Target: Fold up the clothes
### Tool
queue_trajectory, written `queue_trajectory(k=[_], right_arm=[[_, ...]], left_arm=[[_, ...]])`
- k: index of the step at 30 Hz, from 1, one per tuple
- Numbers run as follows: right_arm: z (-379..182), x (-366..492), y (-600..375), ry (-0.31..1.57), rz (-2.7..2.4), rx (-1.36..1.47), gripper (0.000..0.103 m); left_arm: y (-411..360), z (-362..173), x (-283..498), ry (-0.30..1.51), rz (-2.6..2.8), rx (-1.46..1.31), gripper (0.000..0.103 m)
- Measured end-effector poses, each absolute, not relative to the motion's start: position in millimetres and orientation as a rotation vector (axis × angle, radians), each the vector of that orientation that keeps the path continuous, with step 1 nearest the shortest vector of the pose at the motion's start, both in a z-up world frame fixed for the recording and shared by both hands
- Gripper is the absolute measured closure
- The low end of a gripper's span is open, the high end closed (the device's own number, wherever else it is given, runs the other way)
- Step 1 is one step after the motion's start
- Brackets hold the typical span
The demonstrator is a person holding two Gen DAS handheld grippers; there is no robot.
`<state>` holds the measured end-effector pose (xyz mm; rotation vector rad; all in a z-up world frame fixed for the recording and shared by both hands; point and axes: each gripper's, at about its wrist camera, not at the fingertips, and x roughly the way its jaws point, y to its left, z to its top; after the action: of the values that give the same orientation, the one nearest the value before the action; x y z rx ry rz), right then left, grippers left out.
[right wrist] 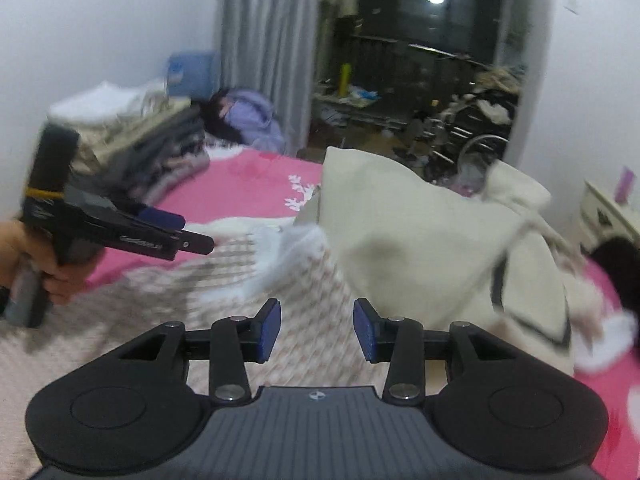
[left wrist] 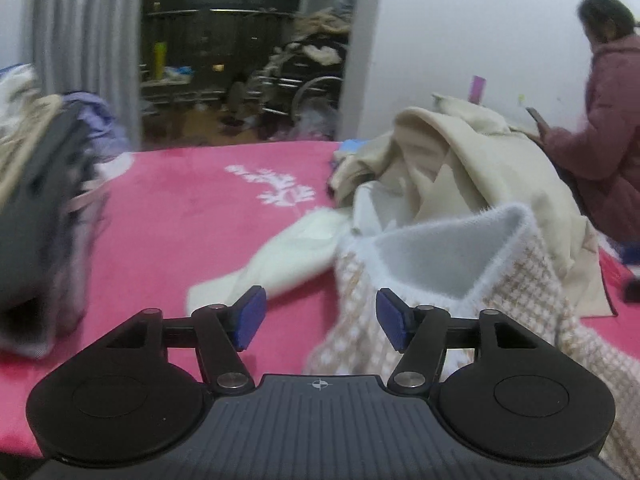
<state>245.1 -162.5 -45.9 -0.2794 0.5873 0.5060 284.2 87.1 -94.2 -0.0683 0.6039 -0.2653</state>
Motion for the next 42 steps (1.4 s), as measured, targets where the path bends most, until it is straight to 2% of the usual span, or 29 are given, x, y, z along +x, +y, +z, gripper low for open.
queue_trajectory(k=[5,10,12,14,15,17,18,22,26,31,37,40,42], right_arm=[[-56,298,-145,0.639,0.542,-0.373,0.06],[-62,310,-133,0.673,0.609,-0.438,0.062],[-63,315,-131,0.683,0.612,-0.425,0.062],[-63,318,-129,0.691,0.614,-0.403,0.062],[-62,320,-129,0.693,0.614,-0.389,0.062],[-60,318,-131,0.689,0.619,-0.362,0.065],[-59,316,-132,0.686,0.621,-0.353,0.071],[-52,303,-137,0.663,0.628,-0.34,0.086],[-43,283,-144,0.631,0.653,-0.352,0.088],[-36,244,-151,0.575,0.684,-0.442,0.088],[-40,187,-153,0.484,0.723,-0.674,0.088],[-54,153,-149,0.431,0.745,-0.87,0.088],[-76,130,-143,0.386,0.76,-1.054,0.088]], left_arm=[[90,-110,314,0.652,-0.347,-0.203,0.042],[100,-119,330,0.7,-0.37,-0.391,0.049],[104,-122,337,0.718,-0.36,-0.485,0.057],[109,-126,343,0.735,-0.349,-0.579,0.061],[109,-127,345,0.739,-0.345,-0.607,0.067],[107,-127,346,0.743,-0.335,-0.629,0.079],[107,-127,346,0.739,-0.328,-0.637,0.084],[105,-117,336,0.698,-0.332,-0.625,0.091],[106,-96,313,0.623,-0.385,-0.629,0.093],[98,-59,261,0.494,-0.539,-0.408,0.093],[79,-44,185,0.391,-0.689,0.038,0.093],[68,-56,154,0.407,-0.746,0.25,0.093],[66,-69,144,0.472,-0.771,0.312,0.089]])
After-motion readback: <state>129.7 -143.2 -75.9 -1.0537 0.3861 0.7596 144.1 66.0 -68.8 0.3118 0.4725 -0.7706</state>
